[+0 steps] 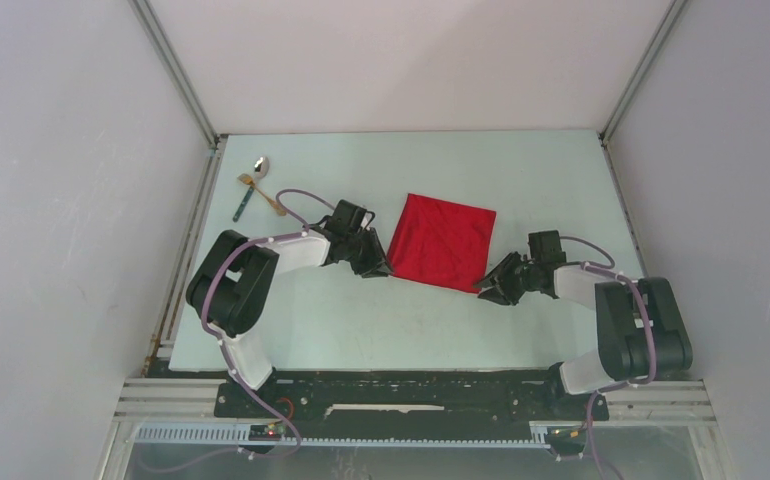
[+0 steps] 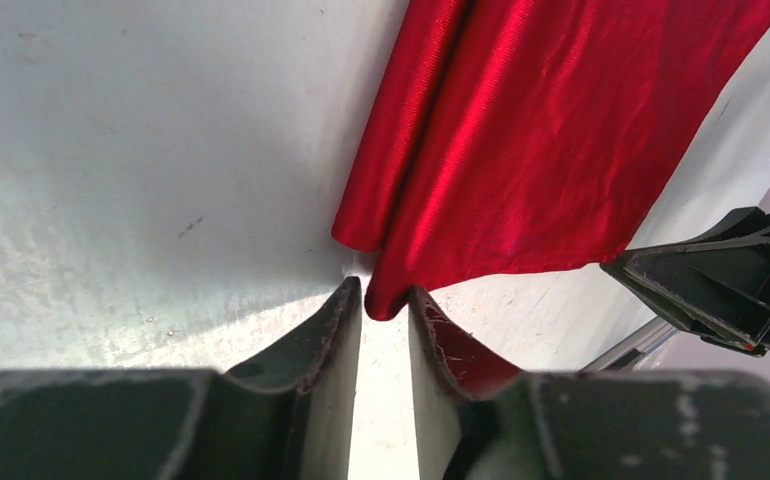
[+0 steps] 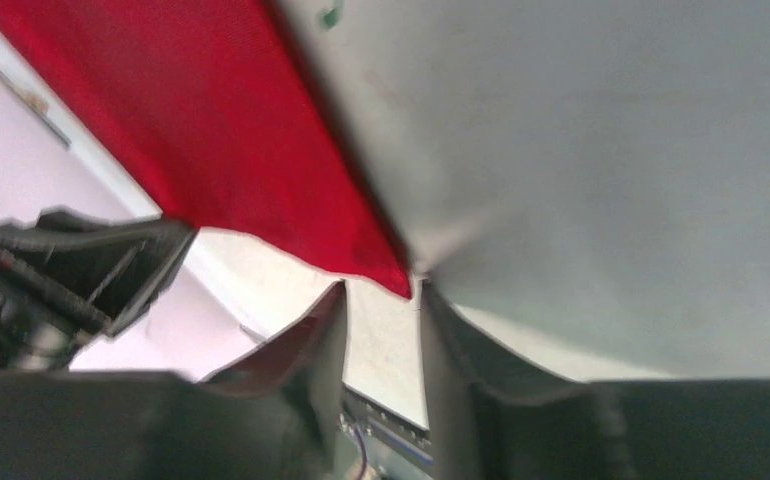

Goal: Fold the napkin into a case and place the utensils inside
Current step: Smooth out the square-folded napkin at the center of the board.

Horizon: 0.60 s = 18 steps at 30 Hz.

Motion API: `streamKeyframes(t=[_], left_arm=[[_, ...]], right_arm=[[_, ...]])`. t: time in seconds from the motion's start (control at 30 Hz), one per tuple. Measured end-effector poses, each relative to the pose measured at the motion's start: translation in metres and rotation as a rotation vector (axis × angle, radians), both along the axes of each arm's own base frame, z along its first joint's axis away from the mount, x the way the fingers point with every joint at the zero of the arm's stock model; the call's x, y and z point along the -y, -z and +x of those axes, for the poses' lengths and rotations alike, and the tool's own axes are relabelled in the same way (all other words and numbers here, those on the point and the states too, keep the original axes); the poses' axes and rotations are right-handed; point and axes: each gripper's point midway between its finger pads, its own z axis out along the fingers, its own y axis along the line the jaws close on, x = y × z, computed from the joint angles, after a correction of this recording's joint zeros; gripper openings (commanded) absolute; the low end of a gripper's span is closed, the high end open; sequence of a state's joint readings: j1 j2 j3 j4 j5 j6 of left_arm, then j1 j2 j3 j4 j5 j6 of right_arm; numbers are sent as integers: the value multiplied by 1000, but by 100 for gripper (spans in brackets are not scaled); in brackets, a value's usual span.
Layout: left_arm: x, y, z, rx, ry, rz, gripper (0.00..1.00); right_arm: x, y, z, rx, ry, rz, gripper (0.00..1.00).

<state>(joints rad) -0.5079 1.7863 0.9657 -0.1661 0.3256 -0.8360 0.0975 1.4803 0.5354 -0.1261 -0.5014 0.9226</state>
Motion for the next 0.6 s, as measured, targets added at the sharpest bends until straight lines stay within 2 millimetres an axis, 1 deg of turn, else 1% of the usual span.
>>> streamKeyframes(t=[0.03, 0.07, 0.17, 0.33, 0.6], left_arm=[[0, 0, 0, 0, 0, -1, 24], [0, 0, 0, 0, 0, 0, 18], [-1, 0, 0, 1, 0, 2, 12], [-4, 1, 4, 5, -10, 6, 8], [-4, 4, 5, 5, -11, 4, 8]], right_arm=[[-1, -2, 0, 4, -1, 6, 50], [-1, -3, 1, 11, -3, 8, 53], [-3, -7, 2, 37, -3, 21, 55], [-6, -8, 2, 49, 23, 56, 55], [-11, -6, 4, 43, 39, 55, 47]])
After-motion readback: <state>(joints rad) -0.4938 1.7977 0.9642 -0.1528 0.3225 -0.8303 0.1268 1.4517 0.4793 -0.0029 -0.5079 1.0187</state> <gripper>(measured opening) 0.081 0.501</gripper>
